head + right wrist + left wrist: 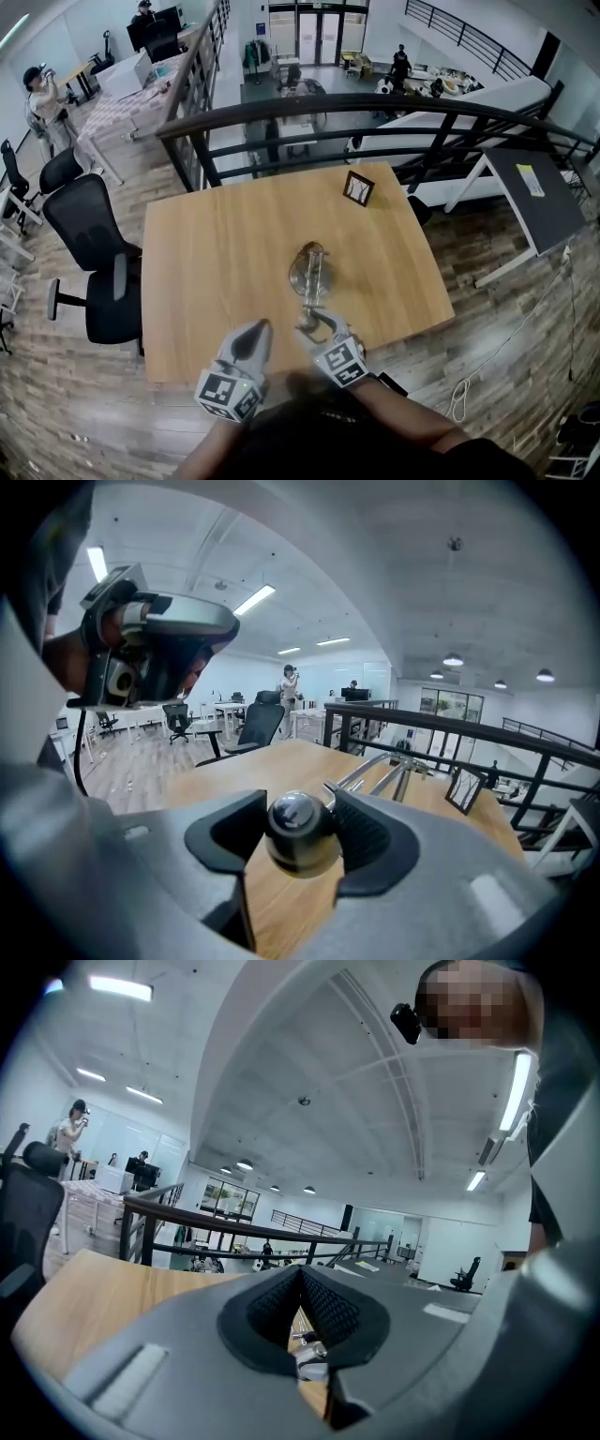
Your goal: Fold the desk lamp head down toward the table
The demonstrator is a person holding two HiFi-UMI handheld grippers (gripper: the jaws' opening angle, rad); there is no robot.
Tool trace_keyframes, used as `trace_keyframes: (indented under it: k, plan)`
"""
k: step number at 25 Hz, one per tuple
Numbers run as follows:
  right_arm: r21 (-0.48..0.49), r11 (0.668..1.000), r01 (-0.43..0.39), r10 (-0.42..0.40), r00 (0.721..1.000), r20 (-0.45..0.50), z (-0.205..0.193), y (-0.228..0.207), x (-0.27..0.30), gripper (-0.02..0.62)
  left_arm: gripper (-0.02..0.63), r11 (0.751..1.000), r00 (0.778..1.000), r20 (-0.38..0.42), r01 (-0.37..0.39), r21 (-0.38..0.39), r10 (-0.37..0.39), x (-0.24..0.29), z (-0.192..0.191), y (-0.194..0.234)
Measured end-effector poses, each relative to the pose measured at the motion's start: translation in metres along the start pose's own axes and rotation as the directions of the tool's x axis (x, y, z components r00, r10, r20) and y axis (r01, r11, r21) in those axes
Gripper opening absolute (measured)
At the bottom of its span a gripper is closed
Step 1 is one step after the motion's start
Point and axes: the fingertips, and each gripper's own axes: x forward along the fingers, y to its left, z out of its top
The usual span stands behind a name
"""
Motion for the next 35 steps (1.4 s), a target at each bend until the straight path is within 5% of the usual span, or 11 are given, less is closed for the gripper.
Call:
trace_keyframes:
  k: [13,35]
  plan:
    - [-0.211,0.975,0.072,-0.089,0.993,-0.073,-0.067,-0.003,0.041,0.213,0.002,1.000,0.999,-0.040,-0.020,0.007,0.021,-0.007,-0.012,0.002]
    - [-0.258,0.962,0.094,-0.130,0.983,-0.126,-0.102,-0.024,0.076,0.187,0.002,0.999,0.998,-0.054,-0.038,0.001,0.038,-0.010,-0.021,0.002]
